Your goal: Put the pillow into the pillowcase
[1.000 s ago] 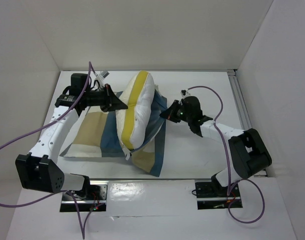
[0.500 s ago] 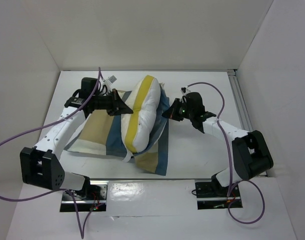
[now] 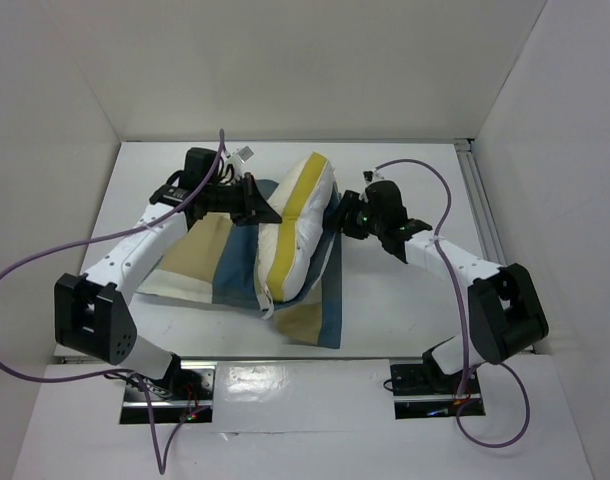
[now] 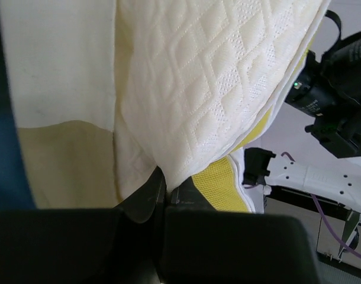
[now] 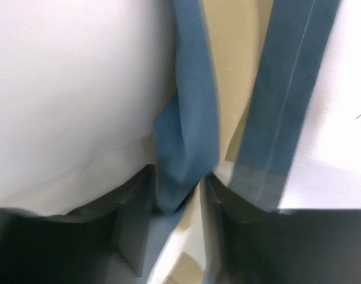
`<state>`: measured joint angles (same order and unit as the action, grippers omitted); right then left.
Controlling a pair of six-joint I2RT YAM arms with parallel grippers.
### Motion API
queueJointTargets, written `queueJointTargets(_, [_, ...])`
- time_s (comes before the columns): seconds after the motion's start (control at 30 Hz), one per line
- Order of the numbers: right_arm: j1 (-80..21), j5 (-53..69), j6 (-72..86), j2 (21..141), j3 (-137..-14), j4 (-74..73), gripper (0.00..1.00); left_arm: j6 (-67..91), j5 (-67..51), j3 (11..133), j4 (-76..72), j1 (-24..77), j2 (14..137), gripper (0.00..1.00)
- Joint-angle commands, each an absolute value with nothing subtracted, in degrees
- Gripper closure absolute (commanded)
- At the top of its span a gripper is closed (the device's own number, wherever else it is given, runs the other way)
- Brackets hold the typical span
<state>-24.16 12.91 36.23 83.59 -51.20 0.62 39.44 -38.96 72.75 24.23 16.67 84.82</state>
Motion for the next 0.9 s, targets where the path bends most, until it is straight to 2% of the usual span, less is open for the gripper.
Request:
queueJointTargets(0.0, [-24.0,8.0,37.0,79.8,-53.5,2.3,0.38,38.3,-33.0,74.7,25.4,15.6,86.6,1.0])
queueJointTargets(0.07, [-24.0,7.5,37.7,79.8,-53.0,3.7,0.25,38.3,-33.6,74.7,25.4,15.6,87.1,1.0])
queueJointTargets(0.13, [-24.5,6.9,37.7,80.9,-53.0,4.4,0.24,38.9,-35.0,75.3,24.8,15.6,87.1,1.0])
queueJointTargets(0.4, [-28.6,5.7,38.2,86.2,-54.1,8.4,0.26,40.3,-37.7,77.3,24.0,15.6,86.1,1.0])
queueJointTargets(0.47, [-30.2,5.7,39.6,88.2,-54.1,10.3,0.3,40.3,-37.7,79.1,24.7,15.0,86.0,1.0])
queueJointTargets(0.57, [-32.1,6.3,40.6,91.0,-54.1,15.0,0.3,39.8,-39.7,81.6,26.0,13.9,85.4,1.0])
queueJointTargets(0.6, [-33.2,7.0,41.3,93.1,-54.8,15.9,0.26,39.2,-40.4,81.6,26.8,13.2,85.4,1.0])
queueJointTargets(0.77, [-36.0,7.0,43.0,96.5,-54.7,24.6,0.26,39.2,-43.6,84.2,29.5,10.7,84.3,1.0])
queueJointTargets(0.87, [-36.6,6.3,43.6,98.6,-55.6,26.5,0.36,39.2,-43.6,85.3,30.1,10.1,83.8,1.0])
